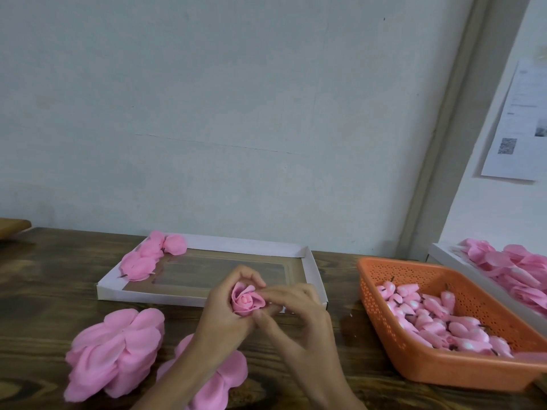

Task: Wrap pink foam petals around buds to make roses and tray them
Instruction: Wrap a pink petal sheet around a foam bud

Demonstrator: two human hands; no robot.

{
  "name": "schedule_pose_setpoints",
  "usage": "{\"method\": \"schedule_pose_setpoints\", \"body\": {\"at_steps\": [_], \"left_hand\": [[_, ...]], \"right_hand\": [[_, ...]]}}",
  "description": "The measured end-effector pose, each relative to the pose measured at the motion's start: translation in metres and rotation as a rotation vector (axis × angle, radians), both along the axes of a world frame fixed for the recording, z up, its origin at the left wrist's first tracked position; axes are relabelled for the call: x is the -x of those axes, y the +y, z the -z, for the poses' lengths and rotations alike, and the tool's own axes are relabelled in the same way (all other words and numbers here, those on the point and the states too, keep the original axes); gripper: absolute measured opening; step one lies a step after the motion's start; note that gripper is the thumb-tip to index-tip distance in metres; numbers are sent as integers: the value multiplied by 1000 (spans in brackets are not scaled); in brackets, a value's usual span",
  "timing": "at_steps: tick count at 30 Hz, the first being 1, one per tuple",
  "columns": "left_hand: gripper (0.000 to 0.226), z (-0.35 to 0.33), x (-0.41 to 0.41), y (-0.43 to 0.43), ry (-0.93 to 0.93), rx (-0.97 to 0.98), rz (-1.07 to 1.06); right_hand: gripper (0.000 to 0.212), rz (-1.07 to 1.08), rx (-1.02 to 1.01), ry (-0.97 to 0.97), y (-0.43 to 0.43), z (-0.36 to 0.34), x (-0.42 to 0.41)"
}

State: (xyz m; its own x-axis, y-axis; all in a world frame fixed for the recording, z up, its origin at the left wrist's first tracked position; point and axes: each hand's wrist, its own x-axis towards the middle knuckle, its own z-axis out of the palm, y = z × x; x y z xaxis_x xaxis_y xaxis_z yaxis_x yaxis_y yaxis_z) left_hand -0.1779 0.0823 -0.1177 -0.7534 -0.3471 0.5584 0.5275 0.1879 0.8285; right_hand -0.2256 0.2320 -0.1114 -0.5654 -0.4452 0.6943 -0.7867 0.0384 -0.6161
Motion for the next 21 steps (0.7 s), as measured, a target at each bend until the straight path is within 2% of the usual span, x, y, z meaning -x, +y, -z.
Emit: {"method": "schedule_pose_setpoints", "body": {"at_steps": [10, 14, 16, 21], "left_hand": [[44, 2, 1, 2, 20, 6, 37], [46, 6, 3, -1, 18, -55, 133], [45, 7, 3, -3, 12, -106, 200], [56, 8, 3, -5, -28, -97, 183]], "right_hand": [[25, -65, -95, -7, 0, -2, -5], [36, -63, -147, -47, 0, -5, -9], [35, -85, -181, -25, 0, -5, -9], [30, -93, -117, -100, 6, -7, -8]]}}
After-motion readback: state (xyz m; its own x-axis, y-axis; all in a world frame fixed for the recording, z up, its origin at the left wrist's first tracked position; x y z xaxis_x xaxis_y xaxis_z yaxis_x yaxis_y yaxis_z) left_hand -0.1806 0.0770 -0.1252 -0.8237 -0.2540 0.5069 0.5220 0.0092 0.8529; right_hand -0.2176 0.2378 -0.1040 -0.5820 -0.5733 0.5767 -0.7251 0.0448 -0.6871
